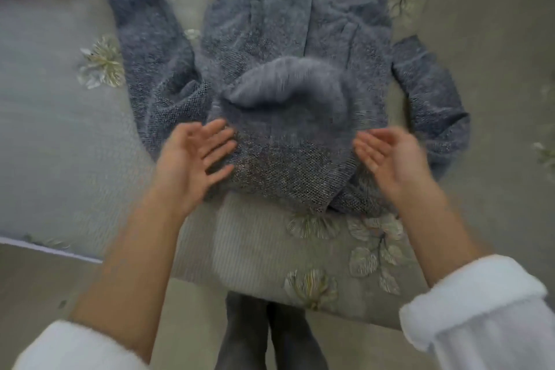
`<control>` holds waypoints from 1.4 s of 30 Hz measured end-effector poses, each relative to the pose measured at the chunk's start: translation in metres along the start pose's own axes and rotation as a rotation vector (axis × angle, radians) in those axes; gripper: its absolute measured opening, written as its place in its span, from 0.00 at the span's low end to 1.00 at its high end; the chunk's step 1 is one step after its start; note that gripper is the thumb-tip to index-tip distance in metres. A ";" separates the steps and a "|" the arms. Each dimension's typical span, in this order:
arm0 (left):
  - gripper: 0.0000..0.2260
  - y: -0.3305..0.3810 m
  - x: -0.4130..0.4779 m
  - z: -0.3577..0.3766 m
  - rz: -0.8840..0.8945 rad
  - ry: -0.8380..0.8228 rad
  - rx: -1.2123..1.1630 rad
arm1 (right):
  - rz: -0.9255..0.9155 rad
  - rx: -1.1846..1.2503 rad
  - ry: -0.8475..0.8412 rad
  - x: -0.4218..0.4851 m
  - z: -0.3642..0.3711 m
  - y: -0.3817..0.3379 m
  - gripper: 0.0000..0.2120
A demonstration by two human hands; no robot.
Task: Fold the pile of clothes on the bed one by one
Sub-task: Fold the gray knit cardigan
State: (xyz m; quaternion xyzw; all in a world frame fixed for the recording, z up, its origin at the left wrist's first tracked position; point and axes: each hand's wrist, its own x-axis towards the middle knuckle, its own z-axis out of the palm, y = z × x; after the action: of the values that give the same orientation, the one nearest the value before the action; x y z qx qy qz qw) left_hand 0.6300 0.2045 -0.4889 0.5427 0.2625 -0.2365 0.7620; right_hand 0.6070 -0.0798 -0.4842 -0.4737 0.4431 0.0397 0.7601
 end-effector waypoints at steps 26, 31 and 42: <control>0.33 -0.042 0.047 0.006 0.397 0.292 1.395 | -0.275 -1.000 -0.223 0.037 -0.002 0.060 0.07; 0.28 -0.065 0.058 0.083 0.758 -0.177 1.539 | -0.300 -0.844 -0.007 0.055 -0.021 0.040 0.04; 0.35 -0.123 0.119 0.130 0.146 -0.282 1.913 | -0.158 -0.610 0.834 0.131 -0.169 -0.023 0.12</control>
State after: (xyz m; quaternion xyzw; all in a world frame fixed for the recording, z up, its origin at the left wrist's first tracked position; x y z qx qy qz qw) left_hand 0.6584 0.0353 -0.6185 0.9148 -0.1688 -0.3651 0.0358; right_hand 0.5897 -0.2669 -0.5888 -0.6811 0.6393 -0.0822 0.3472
